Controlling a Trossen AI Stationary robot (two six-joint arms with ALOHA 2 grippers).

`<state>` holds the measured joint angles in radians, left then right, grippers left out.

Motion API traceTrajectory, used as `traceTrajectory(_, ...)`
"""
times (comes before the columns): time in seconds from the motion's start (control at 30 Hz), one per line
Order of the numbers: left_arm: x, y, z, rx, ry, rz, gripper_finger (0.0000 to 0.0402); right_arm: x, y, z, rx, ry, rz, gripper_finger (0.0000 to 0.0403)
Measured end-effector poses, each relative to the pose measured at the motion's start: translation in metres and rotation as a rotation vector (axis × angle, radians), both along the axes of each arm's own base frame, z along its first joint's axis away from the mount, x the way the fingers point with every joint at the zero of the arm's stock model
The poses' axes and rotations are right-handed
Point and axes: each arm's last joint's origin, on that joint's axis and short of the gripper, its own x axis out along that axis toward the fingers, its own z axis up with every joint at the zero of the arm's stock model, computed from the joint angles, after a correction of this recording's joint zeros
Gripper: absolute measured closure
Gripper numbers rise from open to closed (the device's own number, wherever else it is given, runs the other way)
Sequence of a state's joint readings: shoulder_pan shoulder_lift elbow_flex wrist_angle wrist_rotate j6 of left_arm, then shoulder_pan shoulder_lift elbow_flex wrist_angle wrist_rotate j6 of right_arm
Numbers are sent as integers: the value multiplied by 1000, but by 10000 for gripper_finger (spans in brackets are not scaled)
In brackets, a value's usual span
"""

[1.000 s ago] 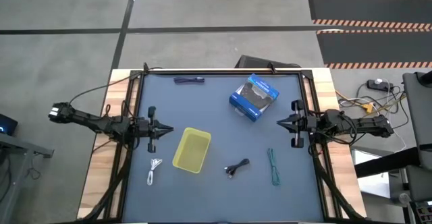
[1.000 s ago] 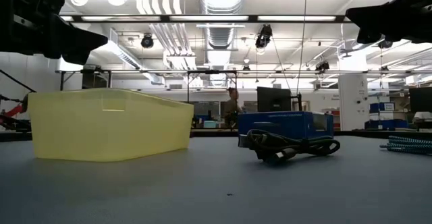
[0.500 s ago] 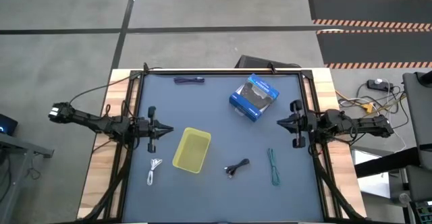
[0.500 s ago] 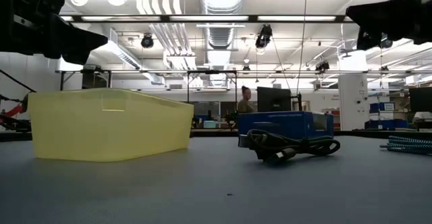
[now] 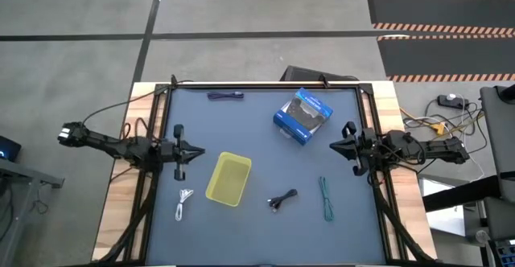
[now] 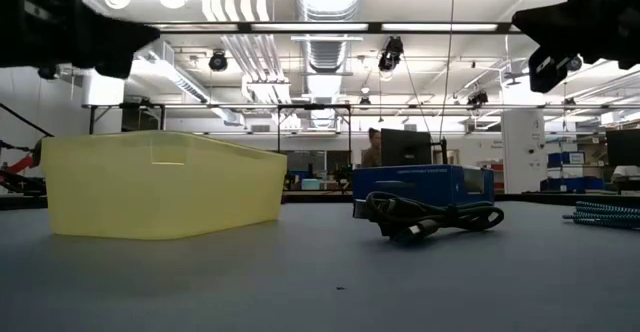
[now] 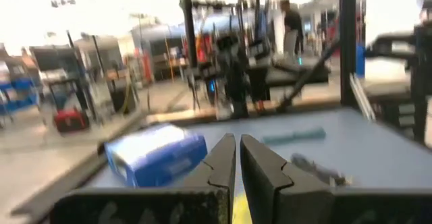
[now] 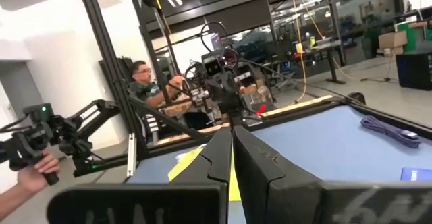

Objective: Pick and place USB-C Cables
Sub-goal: Put the black charger cable into the yellow bin

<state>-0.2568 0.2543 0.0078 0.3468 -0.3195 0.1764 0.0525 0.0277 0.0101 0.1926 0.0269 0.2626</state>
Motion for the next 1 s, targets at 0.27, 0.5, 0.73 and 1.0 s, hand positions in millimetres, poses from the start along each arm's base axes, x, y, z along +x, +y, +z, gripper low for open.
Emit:
traceTrajectory(0.27, -6, 2, 25, -48, -256, 8, 393, 0, 0, 1, -11, -8, -3, 394)
traceTrajectory(0.5, -11, 4, 37, -39, -385, 56, 393, -3, -4, 13, 12, -134, -136, 394)
traceTrajectory(0.73, -17, 6, 47, 145, -469, 152, 393, 4, -3, 20, 8, -195, -127, 394)
traceTrajectory(1.0, -20, 7, 51, 177, -510, 177, 393, 32, -2, 7, -22, -52, -129, 394)
